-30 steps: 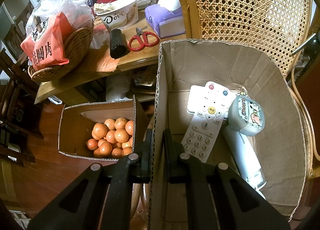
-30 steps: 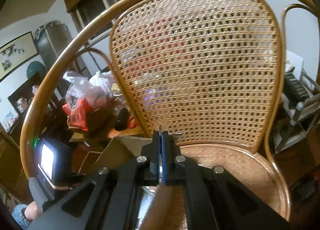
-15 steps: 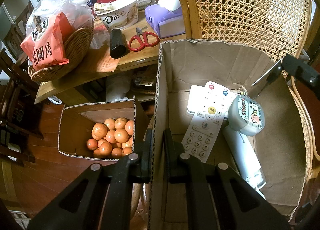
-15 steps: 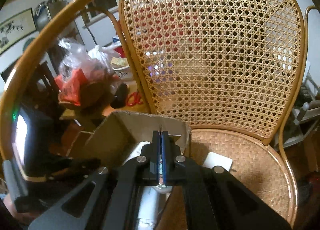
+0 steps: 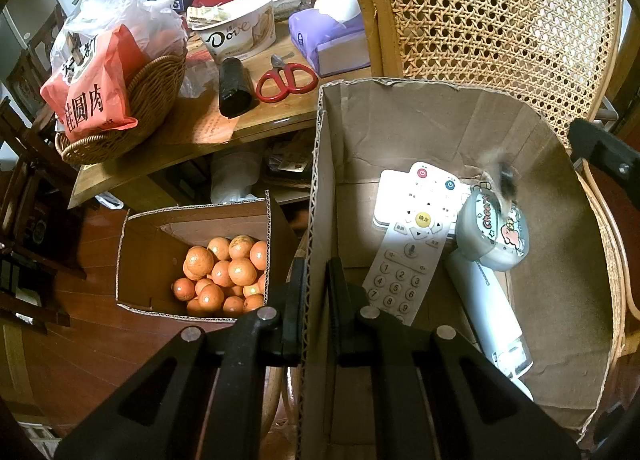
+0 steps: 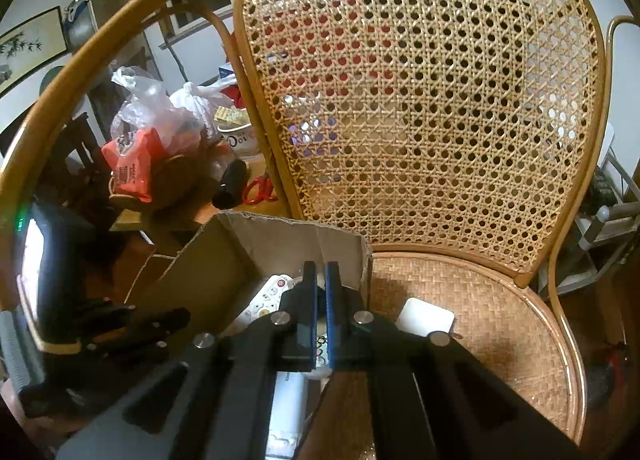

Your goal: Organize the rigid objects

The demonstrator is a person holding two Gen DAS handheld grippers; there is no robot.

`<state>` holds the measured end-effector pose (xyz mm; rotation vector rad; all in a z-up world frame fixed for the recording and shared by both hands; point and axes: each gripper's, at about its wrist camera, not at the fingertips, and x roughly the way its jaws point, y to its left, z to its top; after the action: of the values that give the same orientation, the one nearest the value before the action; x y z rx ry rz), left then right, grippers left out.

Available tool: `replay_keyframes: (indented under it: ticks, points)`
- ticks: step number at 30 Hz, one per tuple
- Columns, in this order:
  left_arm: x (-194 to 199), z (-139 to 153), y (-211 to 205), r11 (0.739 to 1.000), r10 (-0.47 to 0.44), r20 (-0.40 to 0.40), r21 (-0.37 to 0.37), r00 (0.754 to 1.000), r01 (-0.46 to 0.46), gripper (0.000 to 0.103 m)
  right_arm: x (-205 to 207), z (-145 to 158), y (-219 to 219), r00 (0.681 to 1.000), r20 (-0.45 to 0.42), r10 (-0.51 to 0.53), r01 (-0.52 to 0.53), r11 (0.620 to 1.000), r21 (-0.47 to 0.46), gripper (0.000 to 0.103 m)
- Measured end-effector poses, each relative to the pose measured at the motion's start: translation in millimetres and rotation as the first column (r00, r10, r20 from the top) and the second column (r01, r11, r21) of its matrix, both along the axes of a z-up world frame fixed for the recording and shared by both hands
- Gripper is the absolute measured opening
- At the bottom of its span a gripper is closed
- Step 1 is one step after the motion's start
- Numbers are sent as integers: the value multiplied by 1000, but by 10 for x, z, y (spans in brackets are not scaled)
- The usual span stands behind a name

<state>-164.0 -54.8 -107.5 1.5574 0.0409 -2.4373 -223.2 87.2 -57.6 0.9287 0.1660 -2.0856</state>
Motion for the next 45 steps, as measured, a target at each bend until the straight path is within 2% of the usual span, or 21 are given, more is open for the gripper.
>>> replay_keyframes:
  ticks: [2, 4, 6, 9, 11, 12, 13, 16, 24, 29, 35, 39, 45]
  points:
    - [5, 7, -4, 1000, 2, 0, 1, 1000, -2, 9, 27, 51, 43, 1000, -14, -1, 1, 1000, 10, 22]
    - [0, 0, 2, 1000, 2, 0, 1, 1000, -2, 9, 49, 94, 103, 1000, -27, -11, 12, 1000, 17, 54]
    - [1, 7, 1, 1000, 2, 0, 1, 1000, -2, 9, 80, 124, 186, 998, -47, -35, 36, 999, 21, 65]
    - [5, 11, 2, 1000, 3, 0, 1, 1000, -3, 9, 100, 143, 338, 994, -70, -80, 83, 996, 42, 67]
    - [2, 6, 3, 1000, 3, 0, -1, 1000, -3, 9, 94, 141, 468, 990, -72, -119, 123, 991, 58, 76]
    - [0, 4, 2, 1000, 16, 0, -1, 1000, -16, 9, 92, 140, 514, 988, -72, -136, 141, 988, 65, 86]
    - [0, 4, 2, 1000, 16, 0, -1, 1000, -16, 9, 87, 136, 584, 983, -75, -165, 171, 982, 78, 91]
    - [-1, 4, 4, 1000, 17, 0, 0, 1000, -17, 9, 118, 131, 735, 974, -89, -207, 215, 973, 87, 93]
    - [5, 16, -4, 1000, 18, 1, -4, 1000, -18, 9, 212, 22, 878, 974, -103, -200, 217, 954, 208, 98]
    - [2, 15, 1, 1000, 18, 2, -6, 1000, -18, 10, 299, -145, 908, 989, -38, -142, 146, 946, 289, 98]
    - [-15, 15, -6, 1000, 18, 3, -11, 1000, -18, 10, 362, -365, 1037, 987, 51, -152, 127, 935, 330, 98]
    - [-26, 10, -2, 1000, 19, 4, -11, 1000, -19, 10, 384, -527, 1094, 984, 66, -164, 128, 919, 373, 98]
    - [-29, 11, -3, 1000, 21, 2, -10, 1000, -21, 10, 408, -761, 1074, 982, 84, -166, 112, 888, 446, 91]
